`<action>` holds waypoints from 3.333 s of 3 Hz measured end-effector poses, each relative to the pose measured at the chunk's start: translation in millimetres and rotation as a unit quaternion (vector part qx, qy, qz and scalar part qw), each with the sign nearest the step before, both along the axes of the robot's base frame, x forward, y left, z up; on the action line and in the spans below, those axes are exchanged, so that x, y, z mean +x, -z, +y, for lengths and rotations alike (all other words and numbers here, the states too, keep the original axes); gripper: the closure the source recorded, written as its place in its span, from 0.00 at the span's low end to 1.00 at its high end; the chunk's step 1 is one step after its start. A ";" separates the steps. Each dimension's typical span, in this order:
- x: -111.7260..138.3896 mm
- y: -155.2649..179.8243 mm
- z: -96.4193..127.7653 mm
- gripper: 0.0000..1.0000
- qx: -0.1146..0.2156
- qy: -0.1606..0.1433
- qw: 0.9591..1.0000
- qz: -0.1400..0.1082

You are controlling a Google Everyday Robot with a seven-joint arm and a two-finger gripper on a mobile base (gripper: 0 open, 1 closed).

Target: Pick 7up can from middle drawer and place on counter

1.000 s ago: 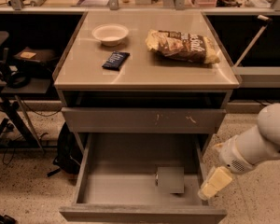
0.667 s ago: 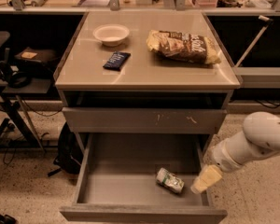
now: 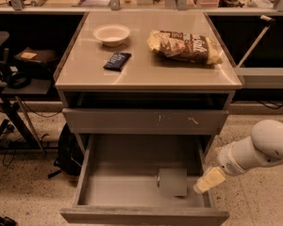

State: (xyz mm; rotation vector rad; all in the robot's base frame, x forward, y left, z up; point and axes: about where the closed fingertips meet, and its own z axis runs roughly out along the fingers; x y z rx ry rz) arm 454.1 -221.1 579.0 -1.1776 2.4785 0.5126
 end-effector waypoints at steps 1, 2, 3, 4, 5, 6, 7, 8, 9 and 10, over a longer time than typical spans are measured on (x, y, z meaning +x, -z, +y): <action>36.1 2.3 -6.1 0.00 0.023 0.063 0.995 -0.068; 55.7 -2.6 -11.9 0.00 0.018 0.083 0.991 -0.104; 55.6 -2.6 -11.9 0.00 0.018 0.083 0.991 -0.103; 41.4 21.2 15.0 0.00 0.032 0.082 0.991 -0.101; 44.1 61.1 68.8 0.00 0.081 0.096 0.988 -0.086; 65.7 86.2 102.5 0.00 0.124 0.134 0.981 -0.067; 65.5 91.0 103.6 0.00 0.126 0.137 0.980 -0.064; 67.7 106.4 104.3 0.00 0.112 0.137 0.982 -0.072; 71.4 147.4 107.3 0.00 0.083 0.135 0.984 -0.087; 83.4 144.0 105.0 0.00 0.082 0.146 0.980 -0.107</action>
Offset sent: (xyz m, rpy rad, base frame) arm 0.0288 -0.0046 -0.0024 0.0398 -0.1089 -0.1038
